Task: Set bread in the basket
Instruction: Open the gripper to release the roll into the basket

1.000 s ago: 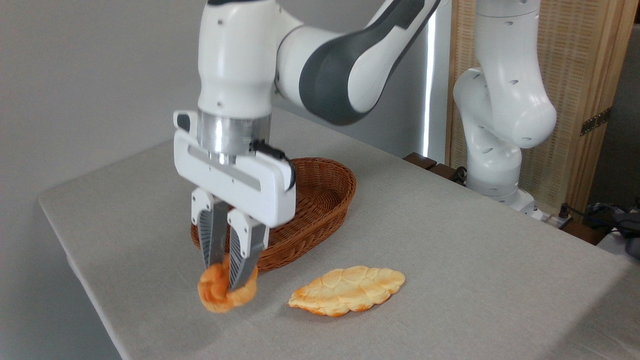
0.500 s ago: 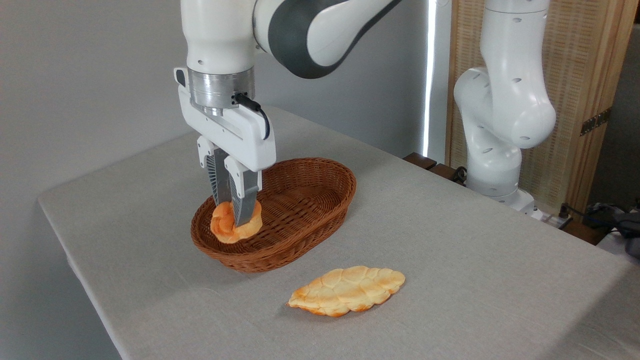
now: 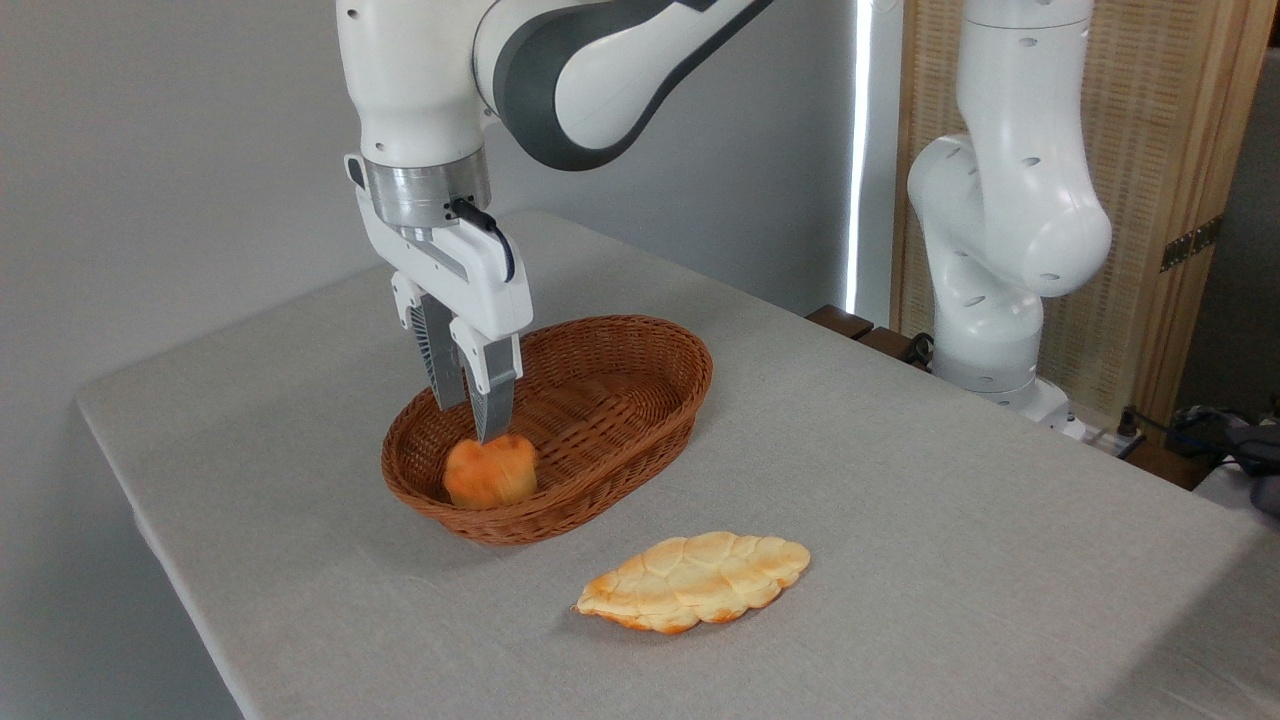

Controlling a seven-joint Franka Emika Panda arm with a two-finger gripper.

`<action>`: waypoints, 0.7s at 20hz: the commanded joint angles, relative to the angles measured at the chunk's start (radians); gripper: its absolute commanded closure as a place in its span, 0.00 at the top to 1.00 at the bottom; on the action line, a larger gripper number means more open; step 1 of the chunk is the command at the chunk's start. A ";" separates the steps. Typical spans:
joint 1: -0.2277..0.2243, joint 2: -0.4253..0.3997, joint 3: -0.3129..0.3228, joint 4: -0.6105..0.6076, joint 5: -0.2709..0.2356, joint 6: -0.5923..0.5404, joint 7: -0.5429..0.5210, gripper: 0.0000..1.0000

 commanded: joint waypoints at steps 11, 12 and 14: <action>0.045 -0.007 0.099 0.036 0.083 -0.002 0.005 1.00; 0.045 -0.004 0.111 0.036 0.088 -0.001 0.015 1.00; 0.045 -0.001 0.134 0.037 0.088 -0.008 0.047 1.00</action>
